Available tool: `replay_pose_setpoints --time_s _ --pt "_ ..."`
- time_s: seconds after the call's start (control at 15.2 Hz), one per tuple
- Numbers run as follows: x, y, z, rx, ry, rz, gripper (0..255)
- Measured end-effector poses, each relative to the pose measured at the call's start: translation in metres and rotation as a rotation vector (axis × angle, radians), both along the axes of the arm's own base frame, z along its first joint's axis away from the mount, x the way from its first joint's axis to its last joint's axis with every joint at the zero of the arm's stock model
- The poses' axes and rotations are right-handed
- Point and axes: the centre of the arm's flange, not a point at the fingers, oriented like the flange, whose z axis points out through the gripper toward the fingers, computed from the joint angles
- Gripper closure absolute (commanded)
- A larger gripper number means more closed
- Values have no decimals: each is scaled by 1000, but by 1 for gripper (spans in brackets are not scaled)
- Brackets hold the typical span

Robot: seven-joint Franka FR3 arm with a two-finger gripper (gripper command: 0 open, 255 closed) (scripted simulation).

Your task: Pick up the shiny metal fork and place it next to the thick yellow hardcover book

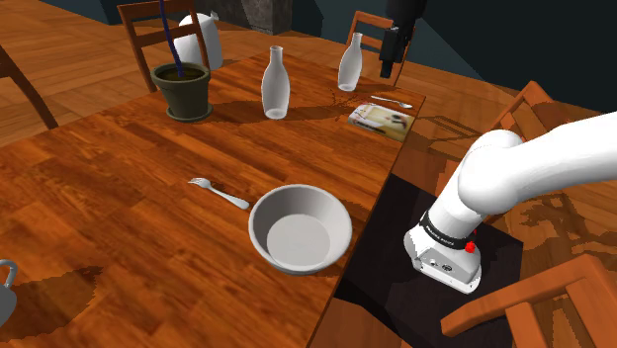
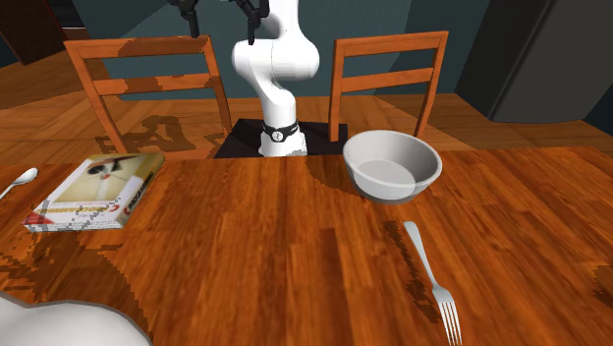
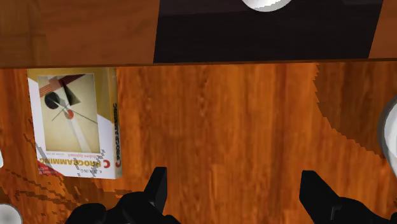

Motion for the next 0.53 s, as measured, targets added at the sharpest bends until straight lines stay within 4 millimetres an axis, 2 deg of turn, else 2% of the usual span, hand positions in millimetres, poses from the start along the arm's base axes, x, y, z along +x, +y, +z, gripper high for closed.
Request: replay_pose_setpoints --time_s 0.13,0.53 --pt "3 4 -4 1 1 1 0" --pt "39 53 -40 18 16 12 0"
